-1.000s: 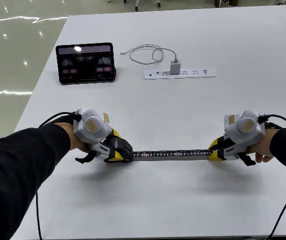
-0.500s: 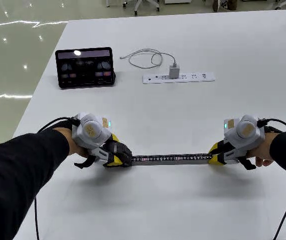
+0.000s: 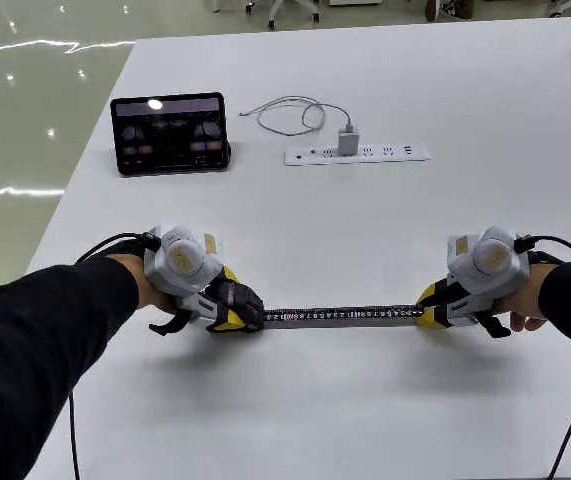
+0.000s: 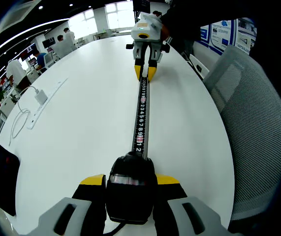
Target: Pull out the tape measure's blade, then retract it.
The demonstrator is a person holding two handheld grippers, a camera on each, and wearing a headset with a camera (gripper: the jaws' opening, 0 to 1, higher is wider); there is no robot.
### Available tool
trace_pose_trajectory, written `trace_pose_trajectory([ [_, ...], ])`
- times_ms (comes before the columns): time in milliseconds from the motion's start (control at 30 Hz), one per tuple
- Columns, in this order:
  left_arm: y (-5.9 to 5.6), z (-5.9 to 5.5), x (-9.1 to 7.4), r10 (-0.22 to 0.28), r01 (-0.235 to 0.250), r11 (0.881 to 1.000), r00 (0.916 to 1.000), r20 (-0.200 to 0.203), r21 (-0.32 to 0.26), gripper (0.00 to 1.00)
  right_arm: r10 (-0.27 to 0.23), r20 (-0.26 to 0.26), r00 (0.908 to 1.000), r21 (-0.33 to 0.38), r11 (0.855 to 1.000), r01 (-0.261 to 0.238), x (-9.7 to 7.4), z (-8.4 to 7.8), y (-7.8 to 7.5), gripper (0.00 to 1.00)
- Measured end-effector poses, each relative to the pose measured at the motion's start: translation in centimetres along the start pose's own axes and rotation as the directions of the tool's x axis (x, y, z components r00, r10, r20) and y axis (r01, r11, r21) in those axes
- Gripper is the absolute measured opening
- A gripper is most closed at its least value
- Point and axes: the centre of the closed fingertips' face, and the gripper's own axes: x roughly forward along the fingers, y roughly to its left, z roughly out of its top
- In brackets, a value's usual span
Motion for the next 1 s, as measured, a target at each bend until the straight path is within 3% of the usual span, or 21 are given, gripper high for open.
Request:
trace_pose_trajectory([
  [700, 0.31, -0.05, 0.59, 0.004, -0.004, 1.000, 0.9997, -0.023, 0.000, 0.34, 0.019, -0.073, 0.9972, -0.069, 0.997, -0.024, 0.31, 0.12, 0.07, 0.12],
  [733, 0.29, -0.10, 0.61, 0.003, -0.003, 1.000, 0.9996, -0.029, 0.006, 0.34, 0.018, -0.075, 0.9970, -0.069, 0.997, -0.024, 0.32, 0.12, 0.05, 0.12],
  [767, 0.24, -0.35, 0.54, -0.008, 0.012, 0.998, 0.9981, -0.061, 0.067, 0.34, 0.015, -0.078, 0.9968, -0.061, 0.998, -0.020, 0.34, 0.12, 0.05, 0.12],
  [800, 0.14, -0.45, 0.55, -0.011, 0.017, 0.996, 0.9971, -0.075, 0.083, 0.34, 0.013, -0.079, 0.9968, -0.055, 0.998, -0.017, 0.37, 0.13, 0.05, 0.12],
  [1000, 0.17, -0.38, 0.87, -0.006, 0.012, 0.998, 0.9968, -0.080, 0.063, 0.35, 0.003, -0.084, 0.9964, -0.054, 0.999, -0.008, 0.59, 0.35, 0.06, 0.14],
])
